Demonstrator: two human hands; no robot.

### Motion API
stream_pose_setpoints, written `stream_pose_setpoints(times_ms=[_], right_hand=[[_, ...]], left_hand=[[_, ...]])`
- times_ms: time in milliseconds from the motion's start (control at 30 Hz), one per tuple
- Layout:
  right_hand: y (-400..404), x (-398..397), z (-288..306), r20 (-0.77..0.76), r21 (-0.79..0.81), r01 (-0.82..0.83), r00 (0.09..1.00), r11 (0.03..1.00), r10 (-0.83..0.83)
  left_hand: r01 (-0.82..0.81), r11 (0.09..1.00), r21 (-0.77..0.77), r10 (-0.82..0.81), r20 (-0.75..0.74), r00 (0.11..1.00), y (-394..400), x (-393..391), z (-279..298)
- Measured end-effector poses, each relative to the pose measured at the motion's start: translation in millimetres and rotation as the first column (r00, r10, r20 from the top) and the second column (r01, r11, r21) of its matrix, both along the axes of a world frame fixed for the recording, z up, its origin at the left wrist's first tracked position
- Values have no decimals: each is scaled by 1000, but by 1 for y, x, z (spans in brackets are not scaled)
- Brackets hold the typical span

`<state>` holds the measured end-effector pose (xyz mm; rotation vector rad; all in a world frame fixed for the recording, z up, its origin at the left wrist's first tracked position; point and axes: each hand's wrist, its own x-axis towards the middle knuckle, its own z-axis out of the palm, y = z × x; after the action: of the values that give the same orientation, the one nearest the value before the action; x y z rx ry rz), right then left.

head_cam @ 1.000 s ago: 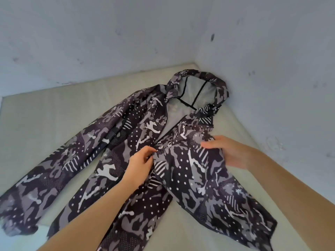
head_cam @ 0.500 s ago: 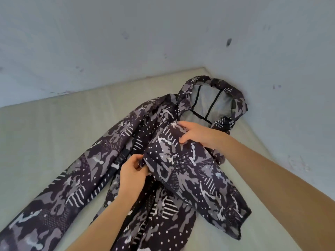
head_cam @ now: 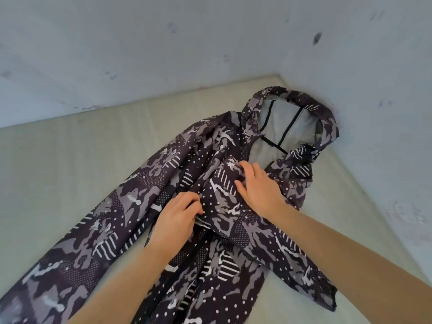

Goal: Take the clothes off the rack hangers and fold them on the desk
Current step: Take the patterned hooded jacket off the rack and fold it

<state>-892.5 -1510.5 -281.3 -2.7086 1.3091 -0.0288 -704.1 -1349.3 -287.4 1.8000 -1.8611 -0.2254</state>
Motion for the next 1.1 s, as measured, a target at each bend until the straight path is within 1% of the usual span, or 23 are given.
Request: stream_pose_setpoints(times_ms=[67, 100, 167, 200, 267, 300, 367, 400, 433, 467, 500, 533, 633, 700, 800, 900, 933, 1000, 1100], right_hand=[[2, -7, -11, -68, -66, -26, 997, 997, 22], [2, -10, -14, -76, -91, -26, 997, 996, 19], [2, -12, -17, -60, -128, -37, 998, 991, 30], [0, -11, -16, -54, -132, -55, 997, 990, 48], [-2, -18, -9, -43, -118, -81, 996, 990, 76], [0, -23, -3, -16, -113, -73, 997, 991, 71], [8, -46, 8, 67, -90, -28, 997, 996, 34], [14, -59, 13, 99, -60, 3, 995, 998, 3], [21, -76, 15, 122, -9, 49, 991, 999, -47], [28, -95, 17, 127, 63, 111, 985, 992, -118], [35, -115, 16, 120, 141, 179, 973, 974, -196], [41, -130, 13, 109, 198, 238, 959, 951, -263], [53, -167, 7, 112, 361, 358, 900, 861, -421], [54, -178, 5, 59, 423, 372, 899, 826, -435], [57, -187, 20, -69, 515, 381, 911, 768, -406], [55, -189, 35, -102, 635, 405, 888, 658, -448], [54, -192, 39, -106, 662, 412, 879, 626, -466], [49, -197, 46, -101, 712, 418, 857, 565, -505], [48, -195, 70, -60, 827, 381, 791, 414, -609]], left_hand=[[42, 999, 25, -45, 97, 994, 6, 10, -10], [45, 998, 51, -52, 142, 989, 8, 10, -14], [-32, 995, 99, 12, 198, 980, 8, 2, -10], [-99, 987, 124, 76, 184, 980, 6, -4, -3], [-147, 981, 124, 133, 112, 985, 0, -25, 11], [-130, 987, 89, 123, 86, 989, -5, -34, 14], [-45, 992, 115, 38, 55, 998, -16, -58, 20], [3, 978, 211, -17, 63, 998, -21, -67, 21], [32, 942, 335, -66, 92, 994, -25, -74, 19], [41, 882, 469, -113, 126, 986, -29, -82, 15], [33, 829, 558, -152, 167, 974, -31, -89, 8], [17, 801, 598, -180, 213, 960, -32, -92, 2], [-17, 798, 602, -195, 284, 939, -32, -99, -9], [-28, 796, 604, -188, 291, 938, -35, -96, -11], [-47, 781, 623, -199, 320, 926, -35, -98, -8], [-86, 781, 618, -193, 370, 908, -34, -106, 2], [-70, 796, 601, -208, 381, 901, -32, -114, 8], [14, 835, 550, -255, 365, 895, -25, -132, 16], [95, 828, 553, -300, 293, 908, -7, -155, 15]])
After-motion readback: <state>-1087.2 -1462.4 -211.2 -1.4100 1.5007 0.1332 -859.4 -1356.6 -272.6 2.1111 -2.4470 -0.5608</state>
